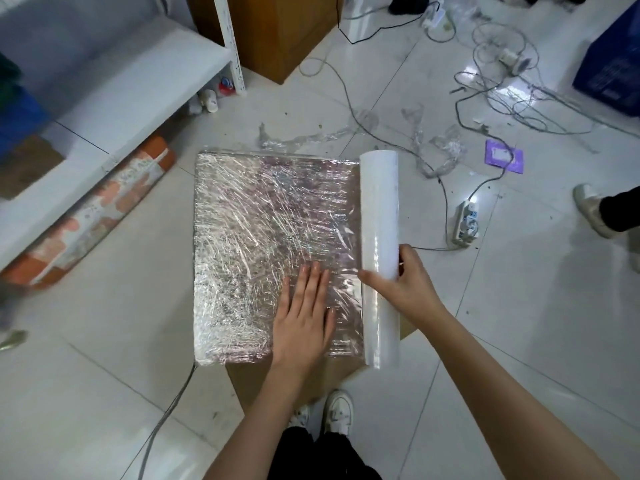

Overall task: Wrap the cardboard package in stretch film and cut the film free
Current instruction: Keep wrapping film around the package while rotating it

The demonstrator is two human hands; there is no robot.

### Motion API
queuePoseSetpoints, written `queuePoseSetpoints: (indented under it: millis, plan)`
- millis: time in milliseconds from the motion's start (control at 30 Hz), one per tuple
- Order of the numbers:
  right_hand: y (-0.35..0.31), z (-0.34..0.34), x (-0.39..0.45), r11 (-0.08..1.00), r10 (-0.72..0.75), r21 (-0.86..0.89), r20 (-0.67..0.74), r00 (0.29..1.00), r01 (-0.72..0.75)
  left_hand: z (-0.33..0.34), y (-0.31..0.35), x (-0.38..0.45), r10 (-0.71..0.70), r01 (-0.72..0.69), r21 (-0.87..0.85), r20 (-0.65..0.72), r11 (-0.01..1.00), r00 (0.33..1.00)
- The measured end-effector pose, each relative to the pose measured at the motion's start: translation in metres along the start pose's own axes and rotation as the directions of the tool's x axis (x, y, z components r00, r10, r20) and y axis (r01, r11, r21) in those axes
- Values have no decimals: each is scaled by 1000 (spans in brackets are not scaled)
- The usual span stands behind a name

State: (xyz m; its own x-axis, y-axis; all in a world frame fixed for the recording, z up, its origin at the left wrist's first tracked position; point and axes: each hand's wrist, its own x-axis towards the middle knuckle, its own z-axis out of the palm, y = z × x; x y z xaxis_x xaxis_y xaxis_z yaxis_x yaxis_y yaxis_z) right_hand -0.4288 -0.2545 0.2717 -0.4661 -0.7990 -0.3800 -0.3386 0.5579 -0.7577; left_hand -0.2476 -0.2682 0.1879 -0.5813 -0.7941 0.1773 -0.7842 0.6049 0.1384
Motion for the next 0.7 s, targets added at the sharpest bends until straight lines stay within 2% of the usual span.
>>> queuePoseSetpoints:
  millis: [133, 300, 433, 533, 633, 700]
  plan:
    - [0, -3, -5, 999, -23, 30, 31, 999, 22, 5, -5, -10, -17, 17, -12, 17, 1000, 1000]
    - [-2, -7, -10, 997, 26, 70, -19, 999, -24, 2, -3, -7, 4, -4, -52, 0, 999, 1000]
    - [-6, -8, -9, 994, 63, 96, -90, 994, -54, 1, -5, -3, 13, -13, -81, 1, 997, 1000]
    - [-2, -4, -10, 989, 83, 140, -196, 977, -56, 2, -7, -3, 6, -5, -60, 12, 998, 1000]
    - [7, -2, -10, 993, 114, 55, -308, 944, -102, 4, -5, -5, 4, -4, -39, 2, 999, 1000]
    - [12, -2, -7, 990, 140, 25, -315, 939, -139, 5, -3, -6, 3, -3, -31, -8, 1000, 1000]
